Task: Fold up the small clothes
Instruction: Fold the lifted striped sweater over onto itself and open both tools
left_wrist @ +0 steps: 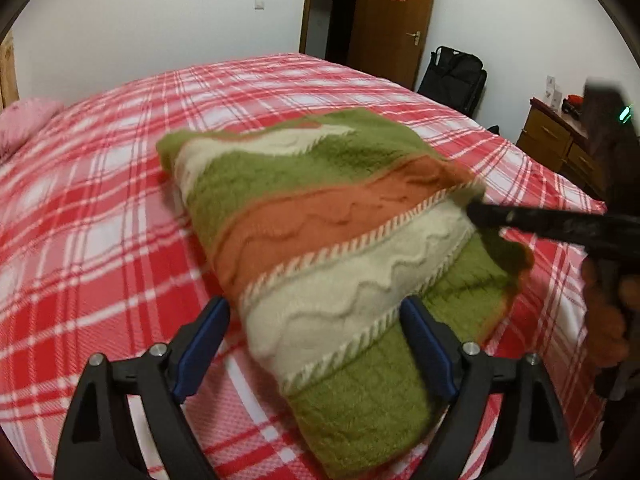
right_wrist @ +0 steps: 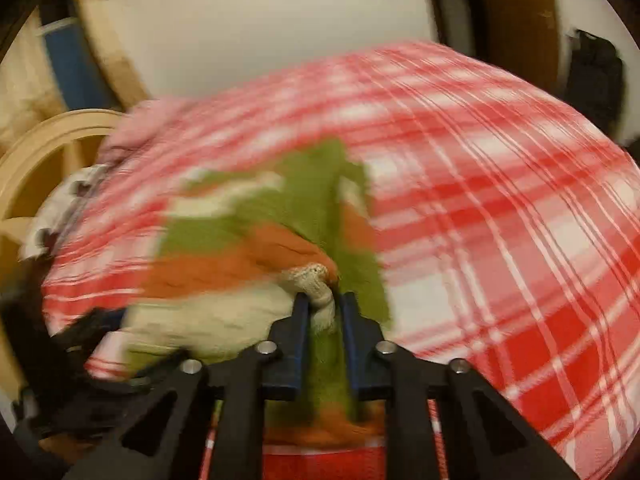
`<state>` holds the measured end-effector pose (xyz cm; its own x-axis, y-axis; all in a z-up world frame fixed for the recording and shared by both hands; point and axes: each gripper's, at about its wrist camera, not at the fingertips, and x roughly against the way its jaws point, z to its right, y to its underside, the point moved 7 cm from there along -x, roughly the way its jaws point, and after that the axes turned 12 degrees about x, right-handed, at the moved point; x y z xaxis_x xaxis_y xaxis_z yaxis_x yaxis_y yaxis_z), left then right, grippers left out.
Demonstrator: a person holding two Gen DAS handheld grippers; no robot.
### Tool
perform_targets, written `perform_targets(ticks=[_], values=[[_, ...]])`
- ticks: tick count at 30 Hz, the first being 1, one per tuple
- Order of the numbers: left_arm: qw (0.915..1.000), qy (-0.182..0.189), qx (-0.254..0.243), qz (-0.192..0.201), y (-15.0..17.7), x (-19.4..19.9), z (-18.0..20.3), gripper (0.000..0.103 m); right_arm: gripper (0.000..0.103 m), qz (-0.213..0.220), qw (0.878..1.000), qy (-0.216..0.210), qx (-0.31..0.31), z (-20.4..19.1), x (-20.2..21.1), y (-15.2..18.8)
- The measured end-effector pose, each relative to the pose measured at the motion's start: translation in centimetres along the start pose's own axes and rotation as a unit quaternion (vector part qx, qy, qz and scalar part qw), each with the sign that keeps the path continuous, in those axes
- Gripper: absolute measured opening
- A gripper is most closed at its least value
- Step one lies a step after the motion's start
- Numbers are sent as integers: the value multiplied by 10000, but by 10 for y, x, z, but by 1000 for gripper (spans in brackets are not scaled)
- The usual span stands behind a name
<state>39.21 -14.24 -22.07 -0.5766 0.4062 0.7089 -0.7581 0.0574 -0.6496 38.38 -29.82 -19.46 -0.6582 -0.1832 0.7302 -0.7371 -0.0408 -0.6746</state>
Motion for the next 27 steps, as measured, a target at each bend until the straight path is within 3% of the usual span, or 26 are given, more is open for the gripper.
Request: perform_targets(ticks=[3, 7, 11, 16, 18, 21, 24, 27], values=[[9999, 40, 14, -113, 2, -3, 1, 98, 15, -253, 9995, -13, -206, 18, -9, 24], [9996, 43, 89, -249, 4, -8, 1, 101, 15, -197, 9997, 118, 61, 13, 3, 18], [9994, 63, 206, -272, 7, -8, -1, 103, 16, 368, 9977, 541, 185, 12, 26, -14], [9987, 104, 323, -372, 8, -11, -3, 103, 16, 872, 9938, -332, 605, -35, 31, -58], [9981, 184, 412, -426, 9, -12, -6, 103, 16, 701, 9917, -602, 891, -58, 14, -66], [9979, 215, 436, -432, 9, -12, -6, 103, 16, 251, 9919, -428, 1165, -67, -22, -64], [9978, 230, 428, -452, 9, -13, -6, 103, 16, -303, 9955, -218, 872, -44, -56, -52], [9977, 247, 435, -461, 10, -13, -5, 103, 12, -351, 9967, -623, 382, -24, -66, -45]])
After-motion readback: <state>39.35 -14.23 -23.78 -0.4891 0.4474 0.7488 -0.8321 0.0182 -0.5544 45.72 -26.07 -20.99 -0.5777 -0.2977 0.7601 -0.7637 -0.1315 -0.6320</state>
